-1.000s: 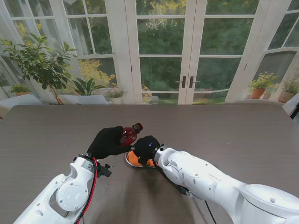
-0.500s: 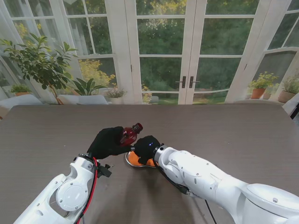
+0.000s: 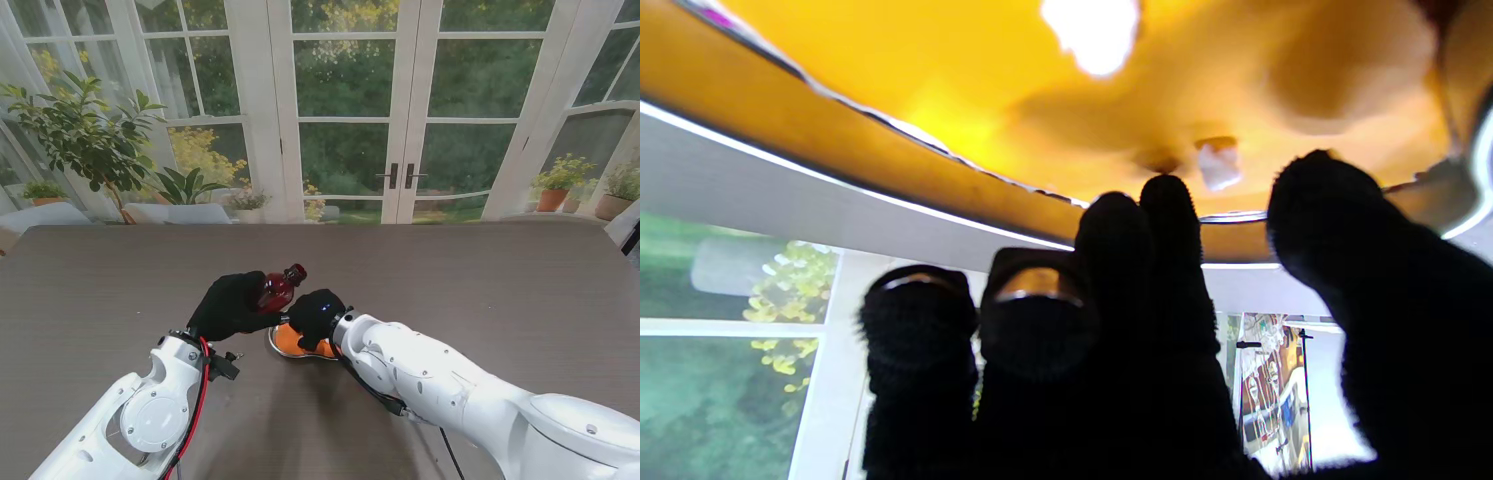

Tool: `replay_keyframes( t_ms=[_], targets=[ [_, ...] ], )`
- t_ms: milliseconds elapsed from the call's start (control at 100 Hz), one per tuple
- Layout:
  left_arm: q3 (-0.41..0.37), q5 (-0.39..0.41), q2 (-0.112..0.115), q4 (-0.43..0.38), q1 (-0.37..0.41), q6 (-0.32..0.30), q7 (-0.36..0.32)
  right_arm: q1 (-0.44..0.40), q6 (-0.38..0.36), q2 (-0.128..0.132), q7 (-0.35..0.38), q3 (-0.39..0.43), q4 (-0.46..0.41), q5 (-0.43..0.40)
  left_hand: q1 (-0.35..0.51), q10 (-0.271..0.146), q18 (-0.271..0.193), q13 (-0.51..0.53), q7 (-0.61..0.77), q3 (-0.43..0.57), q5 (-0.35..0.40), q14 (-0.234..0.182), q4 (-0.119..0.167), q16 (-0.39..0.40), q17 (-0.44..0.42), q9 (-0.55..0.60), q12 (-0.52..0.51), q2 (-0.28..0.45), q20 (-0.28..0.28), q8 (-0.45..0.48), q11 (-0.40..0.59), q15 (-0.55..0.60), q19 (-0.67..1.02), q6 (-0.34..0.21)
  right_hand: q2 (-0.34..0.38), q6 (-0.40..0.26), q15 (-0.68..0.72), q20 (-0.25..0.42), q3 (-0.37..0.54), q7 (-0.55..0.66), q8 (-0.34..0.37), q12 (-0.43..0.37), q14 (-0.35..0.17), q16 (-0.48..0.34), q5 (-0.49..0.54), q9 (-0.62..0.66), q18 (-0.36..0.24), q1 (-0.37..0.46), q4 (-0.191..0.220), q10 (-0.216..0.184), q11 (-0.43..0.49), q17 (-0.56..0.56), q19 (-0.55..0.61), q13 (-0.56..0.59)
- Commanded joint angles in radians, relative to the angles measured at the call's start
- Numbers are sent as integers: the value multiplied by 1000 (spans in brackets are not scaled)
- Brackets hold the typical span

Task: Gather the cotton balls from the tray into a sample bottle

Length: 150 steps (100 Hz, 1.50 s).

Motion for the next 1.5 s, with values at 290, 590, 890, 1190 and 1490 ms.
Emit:
replay_keyframes(
  t_ms=[290, 590, 890, 1190, 1490],
  targets=[
    [2, -4, -1, -4, -1, 3, -20, -5, -7, 0, 12, -1, 4, 0, 269, -30, -12, 4, 111, 206, 120, 64, 8, 8, -48, 36, 6, 214, 0, 10, 8, 24, -45, -189, -72, -41, 56, -7, 51, 158, -141, 3, -35, 25, 23, 41, 33, 71, -115, -13, 13, 27, 64, 49],
    [3, -6, -1, -5, 0, 4, -22, -7, -12, 0, 14, -1, 6, 3, 268, -29, -10, 3, 106, 205, 120, 65, 8, 8, -49, 34, 5, 215, 0, 8, 7, 23, -46, -186, -45, -29, 57, -6, 51, 156, -171, 4, -31, 25, 21, 45, 35, 49, -107, -10, 8, 27, 65, 49],
    [3, -5, -1, -4, 0, 4, -22, -8, -14, -12, 6, -4, 20, 10, 267, -30, -10, 2, 103, 203, 122, 65, 8, 8, -50, 34, 4, 216, 1, 7, 7, 23, -46, -186, 23, -17, 63, -3, 37, 145, -156, 2, -22, 27, 13, 49, 40, 49, -98, -5, 10, 26, 68, 48],
    [3, -7, -1, -4, -1, 5, -25, -10, -16, -18, 6, -9, 31, 15, 267, -30, -11, 0, 102, 201, 121, 66, 8, 8, -51, 33, 4, 217, 1, 8, 7, 22, -47, -187, 45, -36, 75, -3, 33, 219, -197, 0, -27, 32, 15, 69, 46, 85, -111, -6, 7, 31, 72, 49],
    [4, -8, -1, -3, -2, 5, -26, -10, -24, -24, 1, -10, 43, 20, 266, -27, -12, -3, 100, 198, 121, 64, 8, 8, -54, 29, 3, 220, 1, 7, 6, 21, -49, -186, 121, -49, 90, -2, 54, 287, -217, -1, -18, 39, 52, 95, 49, 128, -82, -9, 5, 39, 76, 48]
  ],
)
